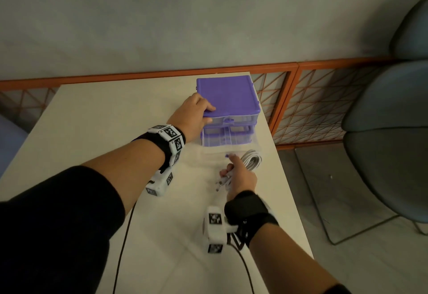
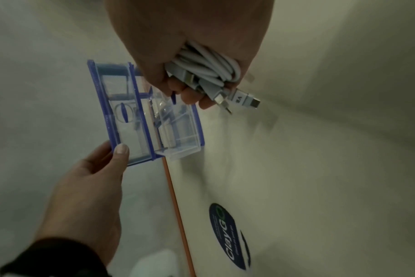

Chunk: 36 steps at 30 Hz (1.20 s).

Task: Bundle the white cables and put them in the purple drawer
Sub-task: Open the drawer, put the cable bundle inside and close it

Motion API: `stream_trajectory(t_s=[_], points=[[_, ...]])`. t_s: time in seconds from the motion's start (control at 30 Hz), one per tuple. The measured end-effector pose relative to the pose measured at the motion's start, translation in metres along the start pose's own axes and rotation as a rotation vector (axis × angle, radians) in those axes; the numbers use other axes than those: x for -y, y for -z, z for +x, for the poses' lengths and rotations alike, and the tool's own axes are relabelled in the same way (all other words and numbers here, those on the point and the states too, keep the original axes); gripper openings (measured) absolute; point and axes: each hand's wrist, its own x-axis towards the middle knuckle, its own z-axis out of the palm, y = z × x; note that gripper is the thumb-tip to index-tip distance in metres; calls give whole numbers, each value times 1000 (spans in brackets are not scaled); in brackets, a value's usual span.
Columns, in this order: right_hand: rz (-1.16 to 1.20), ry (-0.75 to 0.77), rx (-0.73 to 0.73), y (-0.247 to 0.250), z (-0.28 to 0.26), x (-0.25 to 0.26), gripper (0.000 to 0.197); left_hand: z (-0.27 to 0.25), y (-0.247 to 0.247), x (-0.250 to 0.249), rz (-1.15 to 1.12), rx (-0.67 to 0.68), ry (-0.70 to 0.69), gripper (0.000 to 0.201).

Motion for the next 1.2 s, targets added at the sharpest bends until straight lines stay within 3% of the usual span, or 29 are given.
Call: stream_trajectory(t_s=[0.17, 0.3, 0.43, 0.5, 0.57, 0.7, 0.77, 0.87, 0.97, 1.07, 1.17, 1.2], points=[[-50, 38, 8, 15, -23, -3, 28, 1, 0, -3, 24, 24, 21, 34], [-180, 159, 10, 24, -41, 4, 28, 1, 2, -4, 32, 33, 26, 35], [-501, 370, 49, 18, -52, 32, 40, 0, 2, -3, 22, 30, 16, 34], [-741, 416, 114, 7, -48, 55, 37, 0, 2, -2, 16, 23, 11, 34], [-1059, 404, 194, -6, -41, 77, 19, 0, 2, -1, 8, 17, 5, 34], [-1530, 304, 288, -38, -26, 105, 18, 1, 2, 1, 0, 14, -9, 34], [-1562, 210, 350, -52, -14, 107, 25, 1, 2, 2, -4, 14, -11, 35], [-1680, 122, 290, -68, -3, 103, 32, 1, 0, 4, -16, 17, -19, 35], [-1707, 141, 288, -73, -3, 103, 25, 1, 1, 4, -8, 17, -42, 34], [-1672, 164, 322, -69, -2, 101, 34, 1, 3, 3, -18, 19, -54, 33], [-1762, 222, 243, -70, -5, 97, 11, 1, 3, 4, -25, 16, -66, 32], [-1794, 235, 244, -73, -6, 95, 15, 0, 3, 4, -27, 15, -70, 32]])
